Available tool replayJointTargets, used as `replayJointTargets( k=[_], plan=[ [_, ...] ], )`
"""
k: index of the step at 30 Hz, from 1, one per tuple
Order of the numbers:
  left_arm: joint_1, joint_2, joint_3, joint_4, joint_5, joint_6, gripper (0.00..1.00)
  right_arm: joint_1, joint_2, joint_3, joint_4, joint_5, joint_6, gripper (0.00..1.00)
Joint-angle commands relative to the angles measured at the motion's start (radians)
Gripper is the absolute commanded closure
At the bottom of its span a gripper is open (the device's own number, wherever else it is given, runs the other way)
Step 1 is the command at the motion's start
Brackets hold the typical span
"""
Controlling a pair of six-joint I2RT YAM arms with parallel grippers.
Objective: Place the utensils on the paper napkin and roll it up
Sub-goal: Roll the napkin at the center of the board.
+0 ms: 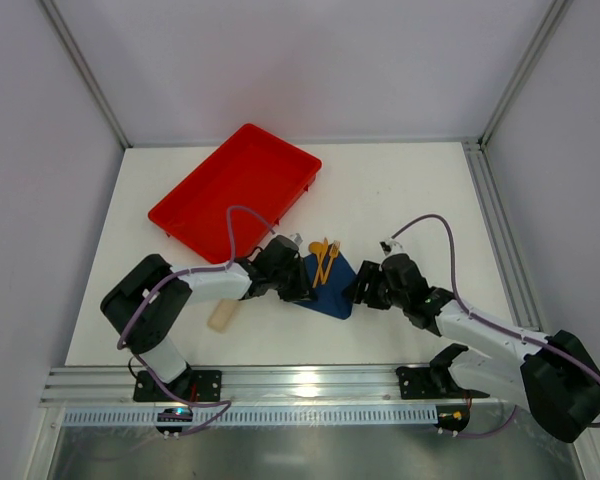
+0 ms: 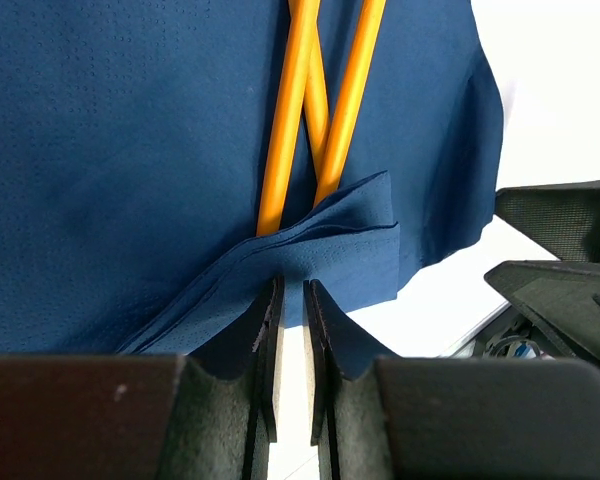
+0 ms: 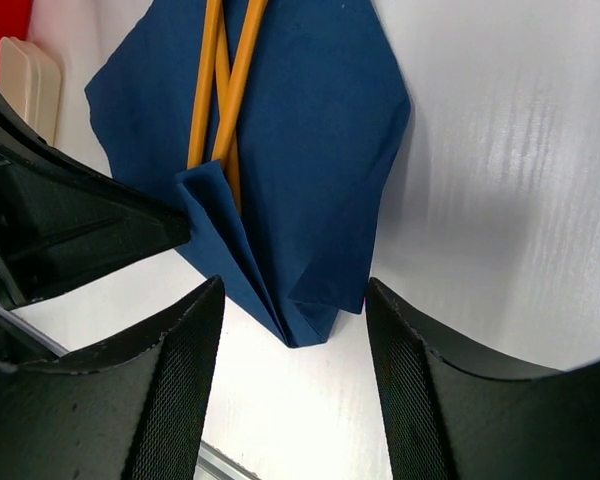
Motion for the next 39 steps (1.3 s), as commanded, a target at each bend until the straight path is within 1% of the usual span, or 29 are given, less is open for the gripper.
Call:
replayJointTargets(
  k=[1,4,6,10,12,15,16,19,24,27,30,33,35,36,38,39],
  plan=[
    [-0.002,-0.006,0.004,0.011,-0.017,0.001,0.83,-0.003,0.018,-0.001,0.095,-0.028,0.028,0.39],
    [-0.004,-0.008,0.002,0.009,-0.017,-0.001,0.83,-0.003,0.025,0.01,0.097,-0.022,0.027,0.38],
    [-0.005,-0.008,0.002,0.009,-0.019,-0.002,0.83,-0.005,0.028,0.02,0.082,-0.003,0.025,0.35],
    [-0.004,-0.004,0.005,0.009,-0.019,-0.002,0.83,-0.003,0.037,0.034,-0.009,0.067,0.01,0.33],
    [-0.004,-0.003,0.009,0.006,-0.019,-0.002,0.83,-0.003,0.045,0.033,-0.023,0.066,0.007,0.33],
    [-0.007,-0.004,0.009,0.005,-0.025,-0.002,0.83,-0.005,0.048,0.015,0.032,0.021,0.01,0.33],
    [-0.005,-0.004,0.009,0.005,-0.024,-0.004,0.83,-0.003,0.047,0.01,0.087,0.008,0.016,0.33],
    [-0.007,-0.004,0.01,0.005,-0.027,-0.004,0.83,-0.003,0.044,0.004,0.153,-0.037,0.025,0.33],
    [-0.01,-0.003,0.009,0.002,-0.033,-0.007,0.83,-0.003,0.053,0.013,0.212,-0.071,0.025,0.32],
    [-0.011,-0.003,0.012,0.002,-0.034,-0.007,0.83,-0.003,0.06,0.019,0.185,-0.03,0.011,0.32],
    [-0.013,-0.003,0.015,0.0,-0.037,-0.007,0.83,-0.003,0.061,0.017,0.111,0.029,-0.004,0.33],
    [-0.014,-0.007,0.015,0.0,-0.042,-0.007,0.83,-0.003,0.054,0.027,0.065,0.066,-0.022,0.37],
    [-0.014,-0.008,0.021,0.0,-0.047,-0.006,0.83,-0.003,0.054,0.043,0.011,0.121,-0.036,0.4],
    [-0.016,-0.004,0.024,-0.026,-0.047,-0.004,0.83,-0.003,0.057,0.048,-0.015,0.13,-0.042,0.44],
    [-0.016,0.0,0.029,-0.03,-0.048,-0.004,0.83,-0.003,0.067,0.057,-0.027,0.144,-0.05,0.49],
    [-0.017,0.0,0.029,-0.029,-0.05,-0.004,0.83,-0.003,0.068,0.059,-0.024,0.146,-0.051,0.53]
  ],
)
